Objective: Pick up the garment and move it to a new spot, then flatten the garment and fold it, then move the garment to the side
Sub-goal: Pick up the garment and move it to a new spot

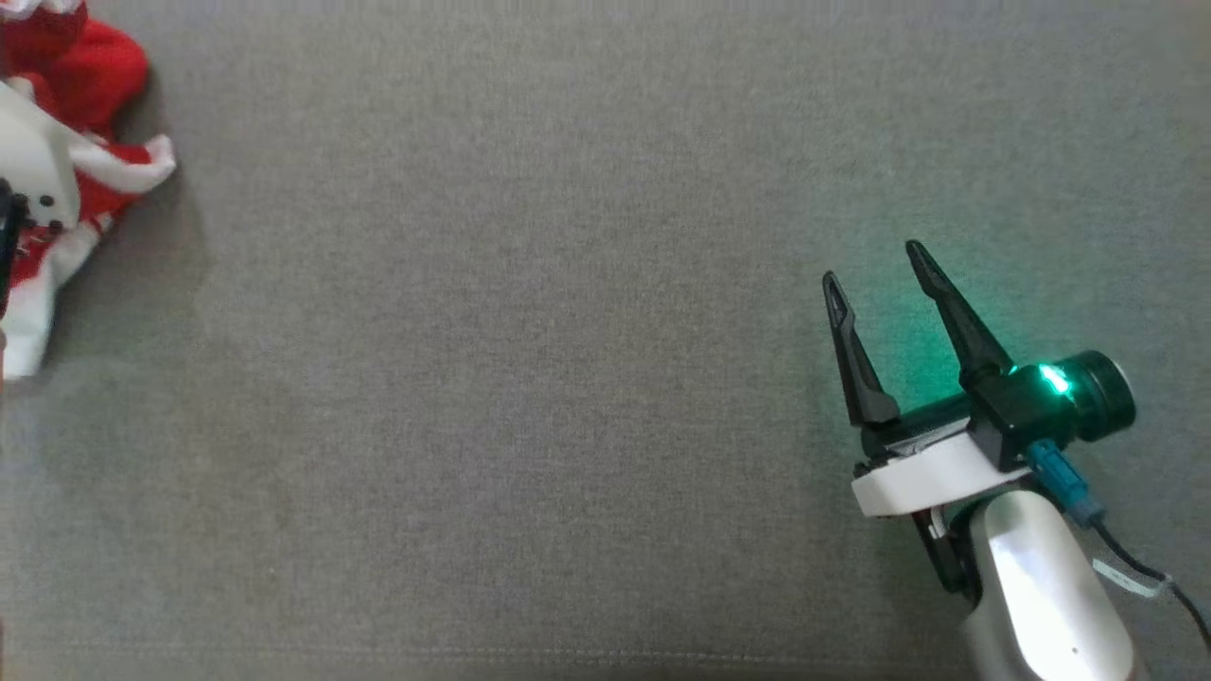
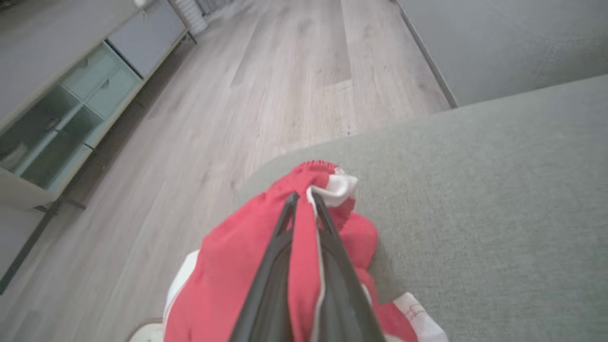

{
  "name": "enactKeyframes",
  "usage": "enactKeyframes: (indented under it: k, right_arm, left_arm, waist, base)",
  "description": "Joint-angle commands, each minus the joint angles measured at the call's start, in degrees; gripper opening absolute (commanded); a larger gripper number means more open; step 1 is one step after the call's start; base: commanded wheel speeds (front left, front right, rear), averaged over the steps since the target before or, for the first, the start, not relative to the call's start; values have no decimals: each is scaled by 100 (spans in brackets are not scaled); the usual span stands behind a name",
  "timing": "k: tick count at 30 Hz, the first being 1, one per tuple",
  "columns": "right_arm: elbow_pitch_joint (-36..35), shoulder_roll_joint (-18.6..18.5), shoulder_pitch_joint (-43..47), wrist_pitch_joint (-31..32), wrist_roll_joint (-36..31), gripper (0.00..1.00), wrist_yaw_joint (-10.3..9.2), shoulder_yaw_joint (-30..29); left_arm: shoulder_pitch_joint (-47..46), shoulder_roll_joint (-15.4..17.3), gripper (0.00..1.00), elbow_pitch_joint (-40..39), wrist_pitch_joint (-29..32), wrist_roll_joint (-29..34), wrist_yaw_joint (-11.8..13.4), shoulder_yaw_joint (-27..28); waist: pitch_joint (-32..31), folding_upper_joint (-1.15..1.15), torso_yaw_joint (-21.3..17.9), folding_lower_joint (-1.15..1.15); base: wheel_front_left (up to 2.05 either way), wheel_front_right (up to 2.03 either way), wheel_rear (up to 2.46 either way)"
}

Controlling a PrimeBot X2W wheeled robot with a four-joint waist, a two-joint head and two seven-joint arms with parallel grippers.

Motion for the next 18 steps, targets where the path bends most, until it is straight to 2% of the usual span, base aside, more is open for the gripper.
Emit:
enactKeyframes:
  k: [1, 10, 18]
  right_arm:
    - [-66, -17, 15, -101, 91, 100, -4, 133]
    - [354, -17, 342, -216, 431, 100, -4, 99]
    - [535, -17, 615, -256, 594, 100, -4, -28]
  left_arm:
    - [-358, 423, 0, -262, -145, 76, -40, 44]
    - [-591, 194, 0, -738, -223, 22, -223, -701]
    - [-670, -265, 0, -1370, -316, -643, -234, -1503]
  waist:
    - [-393, 0, -20, 0]
    - [-1536, 0, -260, 0]
    - [-2137, 0, -591, 0]
  base:
    - [0, 0, 0]
    - [0, 0, 0]
    - [0, 0, 0]
